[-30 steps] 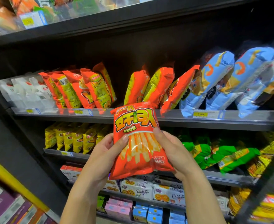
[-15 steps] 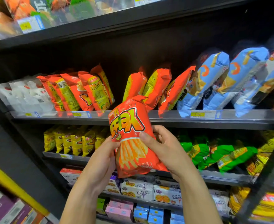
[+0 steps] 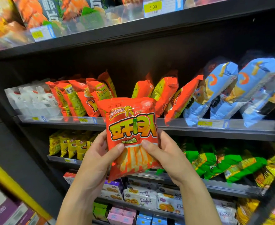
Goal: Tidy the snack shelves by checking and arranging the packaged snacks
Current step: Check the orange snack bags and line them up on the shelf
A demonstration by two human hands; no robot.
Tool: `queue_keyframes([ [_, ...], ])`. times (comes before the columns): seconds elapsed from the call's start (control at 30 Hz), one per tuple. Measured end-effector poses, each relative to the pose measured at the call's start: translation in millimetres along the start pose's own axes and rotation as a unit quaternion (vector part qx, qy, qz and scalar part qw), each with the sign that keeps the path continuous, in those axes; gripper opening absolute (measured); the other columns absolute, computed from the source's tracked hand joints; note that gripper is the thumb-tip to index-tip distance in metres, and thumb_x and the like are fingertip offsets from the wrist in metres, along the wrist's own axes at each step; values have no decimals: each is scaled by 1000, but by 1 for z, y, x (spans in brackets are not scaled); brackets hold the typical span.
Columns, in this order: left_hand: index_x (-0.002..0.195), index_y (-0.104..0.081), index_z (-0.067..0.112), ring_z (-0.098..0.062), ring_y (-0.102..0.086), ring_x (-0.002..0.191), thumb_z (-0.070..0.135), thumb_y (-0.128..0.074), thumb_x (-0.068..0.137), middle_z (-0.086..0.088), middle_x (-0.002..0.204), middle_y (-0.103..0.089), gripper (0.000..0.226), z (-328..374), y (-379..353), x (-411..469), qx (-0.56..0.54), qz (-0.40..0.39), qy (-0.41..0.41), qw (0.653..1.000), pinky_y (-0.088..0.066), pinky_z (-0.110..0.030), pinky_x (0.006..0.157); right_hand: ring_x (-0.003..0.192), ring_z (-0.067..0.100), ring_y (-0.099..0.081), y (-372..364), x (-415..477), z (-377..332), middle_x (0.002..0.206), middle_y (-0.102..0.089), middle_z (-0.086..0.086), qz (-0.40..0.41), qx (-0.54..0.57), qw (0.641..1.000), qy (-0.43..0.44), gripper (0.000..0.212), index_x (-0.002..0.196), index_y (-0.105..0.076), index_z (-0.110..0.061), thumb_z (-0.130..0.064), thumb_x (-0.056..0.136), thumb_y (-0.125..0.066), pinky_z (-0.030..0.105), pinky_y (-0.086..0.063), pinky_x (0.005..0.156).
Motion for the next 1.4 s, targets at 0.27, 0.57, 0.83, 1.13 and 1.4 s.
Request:
queue_keyframes([
  [0.27, 127, -73, 20, -29, -73, 116, 24, -74, 86, -6, 121, -78, 41, 28, 27, 19, 27, 60, -28, 997, -57, -50, 96, 121, 15, -70, -27, 50, -26, 130, -74, -6, -50, -106, 993, 29, 57, 136, -60, -28, -54, 87, -76, 49, -55, 105],
  [0.57, 118, -71, 32, -1, -74, 98, 28, -78, 93, 17, 106, -79, 26, 84, 44, 81, 103, 186, -155, 965, -60, -32, 83, 121, 16, -60, -18, 124, -110, 136, -63, -6, 52, -594, 762, 254, 70, 149, -54, -24, -58, 90, -71, 37, -52, 101],
  [0.83, 134, -64, 21, -18, -55, 118, 32, -82, 87, 6, 118, -58, 51, 92, 36, 157, 237, 292, -261, 889, -48, -39, 104, 113, 42, -65, 3, 180, -117, 133, -66, 16, -3, -842, 473, 262, 90, 138, -64, -16, -39, 57, -96, 53, -59, 80],
  [1.13, 136, -61, 16, -28, -55, 118, 31, -84, 87, -4, 119, -57, 56, 56, 7, 197, 260, 298, -239, 887, -47, -46, 105, 96, 32, -68, 18, 191, -113, 122, -68, 10, -11, -852, 434, 291, 89, 132, -63, -19, -10, 50, -96, 41, -55, 65],
  [1.4, 141, -52, 11, -32, -54, 123, 46, -77, 90, -11, 127, -54, 67, 31, 5, 208, 303, 324, -163, 881, -50, -48, 98, 102, 32, -67, 19, 191, -113, 127, -67, 9, -18, -848, 432, 307, 81, 133, -61, -18, -11, 60, -95, 41, -55, 68],
])
Point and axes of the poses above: each hand's wrist, its own x-axis towards the middle knuckle, its own y-axis out of the back of the hand, z = x × y, the point moved 4 cm from there along x, towards the middle knuckle
